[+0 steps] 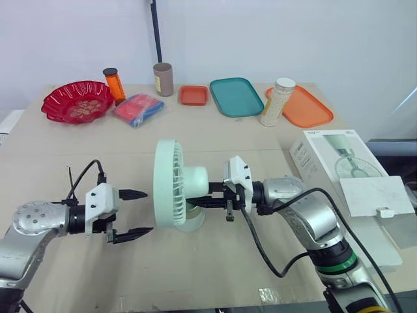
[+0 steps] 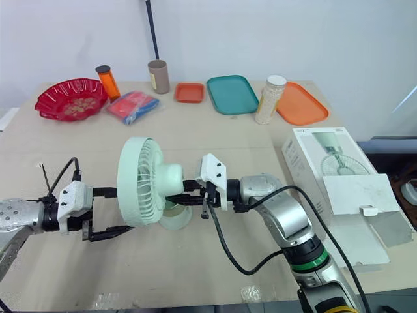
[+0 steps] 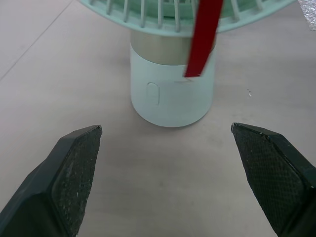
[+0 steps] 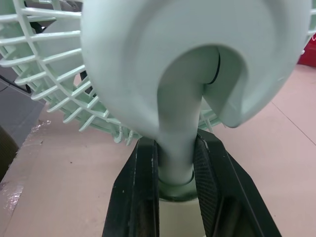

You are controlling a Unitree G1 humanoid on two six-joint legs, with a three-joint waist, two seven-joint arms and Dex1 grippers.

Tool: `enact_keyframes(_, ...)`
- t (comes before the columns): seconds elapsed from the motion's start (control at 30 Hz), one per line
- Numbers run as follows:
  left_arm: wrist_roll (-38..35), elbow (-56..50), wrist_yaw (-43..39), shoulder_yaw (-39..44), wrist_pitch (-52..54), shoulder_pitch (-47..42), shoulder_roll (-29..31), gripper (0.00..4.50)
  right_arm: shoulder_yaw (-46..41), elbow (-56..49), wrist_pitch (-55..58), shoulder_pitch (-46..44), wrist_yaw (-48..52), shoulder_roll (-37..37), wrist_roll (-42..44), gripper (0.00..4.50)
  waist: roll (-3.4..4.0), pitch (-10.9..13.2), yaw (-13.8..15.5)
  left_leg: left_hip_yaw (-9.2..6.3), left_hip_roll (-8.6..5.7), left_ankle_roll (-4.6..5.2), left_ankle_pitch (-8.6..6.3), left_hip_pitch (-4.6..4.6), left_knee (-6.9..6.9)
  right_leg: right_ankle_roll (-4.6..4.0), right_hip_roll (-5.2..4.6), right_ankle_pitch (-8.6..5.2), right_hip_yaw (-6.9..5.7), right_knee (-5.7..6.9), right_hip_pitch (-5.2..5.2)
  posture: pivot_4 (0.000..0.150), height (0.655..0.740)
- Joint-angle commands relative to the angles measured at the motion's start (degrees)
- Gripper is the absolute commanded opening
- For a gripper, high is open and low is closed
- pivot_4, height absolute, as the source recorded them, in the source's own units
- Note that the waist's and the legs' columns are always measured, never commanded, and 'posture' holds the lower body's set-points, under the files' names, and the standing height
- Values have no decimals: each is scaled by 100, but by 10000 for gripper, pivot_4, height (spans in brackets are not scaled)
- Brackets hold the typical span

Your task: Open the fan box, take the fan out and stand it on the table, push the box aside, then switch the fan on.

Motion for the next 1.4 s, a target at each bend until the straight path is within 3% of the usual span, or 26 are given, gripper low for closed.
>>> enact_keyframes(0.03, -31, 30, -28, -65, -19, -77, -110, 44722, -35, -83, -200, -47, 57, 31, 13, 4003, 0, 0, 4, 0, 0, 0, 0, 0, 0, 0, 0, 0, 0, 0, 0, 1500, 7400)
enact_keyframes(0.1, -2, 116, 13, -117, 18, -120, -192, 44722, -35, -66, -213, -37, 68, 29, 2, 4003, -1, -1, 5, -1, -1, 0, 0, 0, 3, 0, -1, 0, 0, 0, 2, 1500, 7400)
enact_keyframes(0.13, -15, 175, 24, -140, 43, -160, -239, 42317, -31, -56, -207, -29, 73, 27, 0, 4003, 0, 0, 5, -1, -1, 0, 0, 0, 3, 1, 0, 0, 0, 0, 2, 1500, 7400)
enact_keyframes(0.27, 74, 291, 22, -219, 15, -281, -316, 31188, -33, 10, -214, -14, 98, 24, -18, 4003, -1, -1, 5, -2, -1, 0, 0, 1, 5, 0, 0, 1, -2, 2, 4, 1500, 7400)
enact_keyframes(0.43, 189, 366, 48, -257, -41, -325, -348, 13691, -61, 80, -204, -25, 117, 18, -11, 4003, 0, -2, 4, -3, -1, 0, 0, 2, 6, 0, 0, 1, -2, 3, 4, 1500, 7400)
enact_keyframes(0.7, 304, 605, 1, -414, -119, -565, -507, 13691, -64, 263, -230, -98, 200, -39, -38, 4003, 1, -3, 5, -4, -2, 0, 0, 10, 7, 1, 0, 1, -2, 4, 13, 1500, 7400)
enact_keyframes(0.87, 361, 704, 55, -463, -132, -727, -663, 536, -80, 293, -219, -105, 220, -54, -34, 4003, 1, -4, 5, -5, -3, 1, 0, 12, 8, 1, -1, 1, -3, 4, 16, 1500, 7400)
enact_keyframes(1.4, 577, 804, 197, -685, -199, -916, -976, 90, -51, 355, -206, -148, 300, -144, -71, 4003, 2, -6, 6, -8, -4, 1, 0, 12, 12, 2, -1, 2, -3, 6, 18, 1500, 7400)
